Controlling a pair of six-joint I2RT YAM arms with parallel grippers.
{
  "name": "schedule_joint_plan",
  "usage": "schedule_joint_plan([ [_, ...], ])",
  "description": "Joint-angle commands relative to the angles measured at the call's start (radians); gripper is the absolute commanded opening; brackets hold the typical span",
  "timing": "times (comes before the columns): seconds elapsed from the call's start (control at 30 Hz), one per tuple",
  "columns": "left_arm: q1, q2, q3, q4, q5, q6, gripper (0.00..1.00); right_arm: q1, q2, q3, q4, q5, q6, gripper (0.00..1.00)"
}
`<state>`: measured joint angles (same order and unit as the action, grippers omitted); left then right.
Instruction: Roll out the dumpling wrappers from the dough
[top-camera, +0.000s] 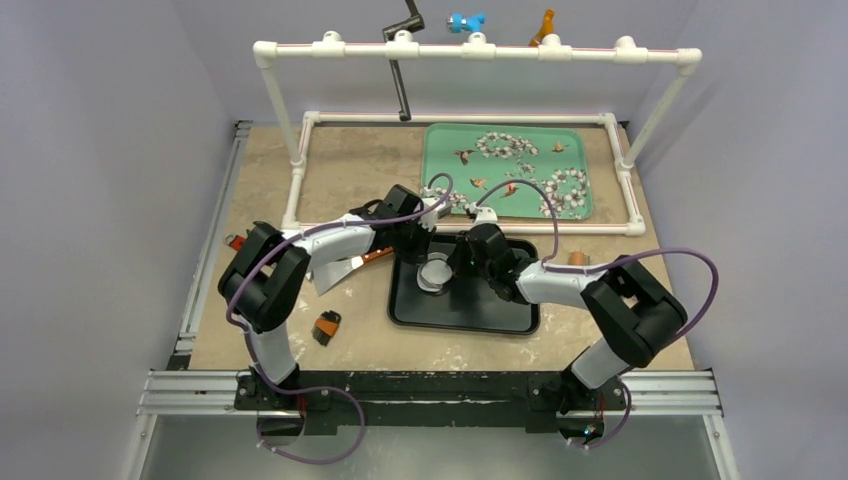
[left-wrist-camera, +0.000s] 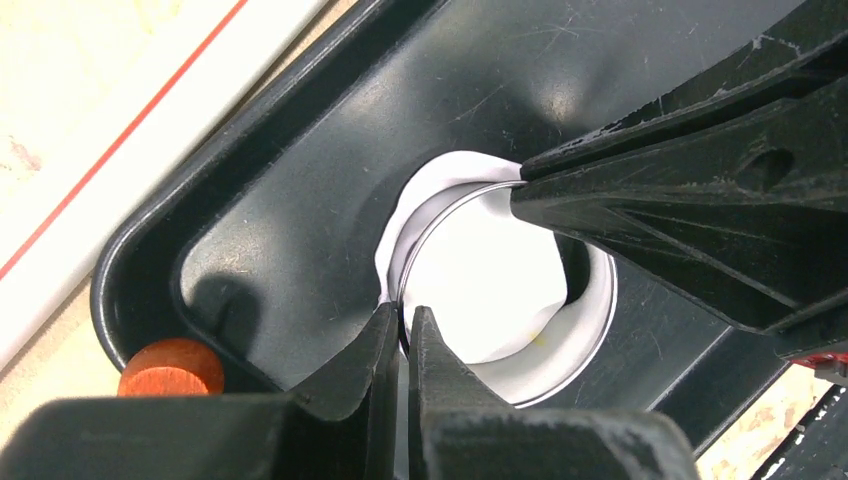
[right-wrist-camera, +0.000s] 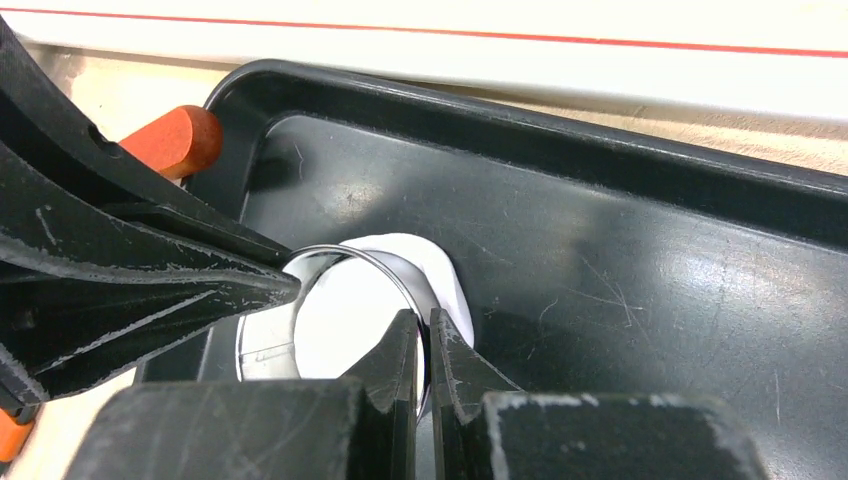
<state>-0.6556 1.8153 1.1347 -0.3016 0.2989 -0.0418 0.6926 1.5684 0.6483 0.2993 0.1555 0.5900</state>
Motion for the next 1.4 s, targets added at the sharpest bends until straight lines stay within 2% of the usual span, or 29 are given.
schedule_joint_plan([
  [0.0, -0.014, 0.035, 0.014, -0.142, 0.068, 0.010, 0.00, -0.048, -0.011, -0.038, -0.023, 0.093, -0.039, 0.00],
  [0.13, 0.023, 0.086, 0.134, -0.165, 0.077, 0.017, 0.00, -0.001, -0.189, -0.179, -0.092, 0.059, 0.058, 0.00],
  [0.23, 0.024, 0.127, 0.192, -0.190, 0.068, 0.032, 0.00, 0.069, -0.257, -0.226, -0.129, 0.023, 0.128, 0.00],
  [0.33, 0.024, 0.139, 0.168, -0.196, 0.096, 0.037, 0.00, 0.048, -0.219, -0.211, -0.063, -0.068, 0.124, 0.00],
  [0.47, 0.023, 0.089, 0.048, -0.181, 0.088, 0.084, 0.00, -0.057, -0.089, -0.069, -0.006, -0.023, -0.005, 0.00],
  [0.57, 0.022, 0.003, -0.053, -0.147, 0.101, 0.108, 0.00, -0.070, -0.019, 0.046, 0.006, 0.009, -0.116, 0.00],
  [0.63, 0.017, -0.026, -0.066, -0.143, 0.113, 0.108, 0.00, -0.070, 0.030, 0.106, -0.034, 0.018, -0.147, 0.00],
  [0.7, 0.019, -0.019, -0.027, -0.163, 0.127, 0.108, 0.00, -0.070, 0.036, 0.106, -0.055, 0.028, -0.157, 0.00],
  [0.8, 0.033, 0.009, 0.052, -0.197, 0.142, 0.111, 0.00, -0.067, -0.015, 0.021, -0.042, 0.017, -0.130, 0.00],
  [0.9, 0.034, 0.020, 0.094, -0.233, 0.237, 0.151, 0.01, -0.067, -0.101, -0.055, -0.060, 0.029, -0.102, 0.00],
  [1.07, 0.036, 0.041, 0.208, -0.354, 0.307, 0.234, 0.23, -0.068, -0.182, -0.078, -0.080, 0.062, -0.093, 0.00],
  [1.2, 0.042, 0.029, 0.282, -0.461, 0.357, 0.285, 0.40, -0.067, -0.175, -0.042, -0.105, 0.060, -0.113, 0.00],
  [1.3, 0.060, 0.015, 0.301, -0.484, 0.367, 0.301, 0.49, -0.067, -0.145, -0.037, -0.096, 0.055, -0.120, 0.00],
  [1.37, 0.070, 0.010, 0.305, -0.495, 0.365, 0.311, 0.51, -0.067, -0.133, -0.036, -0.090, 0.051, -0.121, 0.00],
])
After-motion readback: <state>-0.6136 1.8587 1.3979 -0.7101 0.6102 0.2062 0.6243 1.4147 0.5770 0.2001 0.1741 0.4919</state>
